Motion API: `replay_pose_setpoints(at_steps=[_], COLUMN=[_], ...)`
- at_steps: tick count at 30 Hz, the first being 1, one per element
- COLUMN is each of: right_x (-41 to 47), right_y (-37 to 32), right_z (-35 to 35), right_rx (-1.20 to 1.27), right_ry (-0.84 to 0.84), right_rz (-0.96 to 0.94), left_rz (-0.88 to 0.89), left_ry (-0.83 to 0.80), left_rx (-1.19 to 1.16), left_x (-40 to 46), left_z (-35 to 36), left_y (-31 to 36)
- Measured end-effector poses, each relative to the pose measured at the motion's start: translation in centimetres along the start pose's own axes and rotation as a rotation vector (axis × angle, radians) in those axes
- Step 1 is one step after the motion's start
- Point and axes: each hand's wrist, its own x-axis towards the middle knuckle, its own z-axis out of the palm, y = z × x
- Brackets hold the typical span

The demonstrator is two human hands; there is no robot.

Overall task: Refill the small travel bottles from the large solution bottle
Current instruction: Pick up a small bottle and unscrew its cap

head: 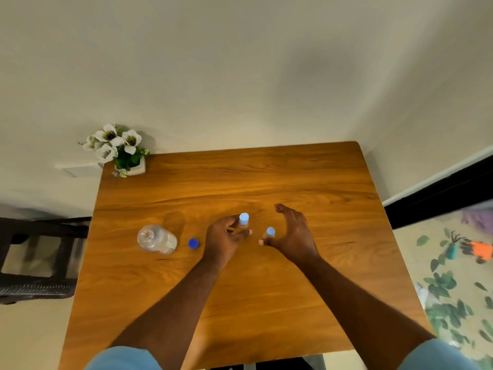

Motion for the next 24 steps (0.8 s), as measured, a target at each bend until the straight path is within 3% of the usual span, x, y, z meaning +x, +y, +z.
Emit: replay_pose_setpoints(at_steps=[8,12,17,24], right_x=[1.7,2.0,1.2,-0.4], right_y=[-10.4,-18.3,-27.8,-36.5], right_z=[-7.9,-13.4,-20.5,-28.7], right_rx=[0.049,0.127,0.160,0.104], right_ry=[0.259,0.349,0.428,0.438], right_rz=[-0.224,-0.393,-0.554,-0.634], left_rz=[0.196,0.405,0.549,0.689], left_ry=[0.061,0.101,0.061,0.050], left_rx=[-0.226,-0.272,-0.389,-0.491], left_x=[1.8,2.4,1.4,-1.3], left_z=[-6.2,-10.5,-15.9,-20.9], left_y=[9.6,16.3,25.3,35.0])
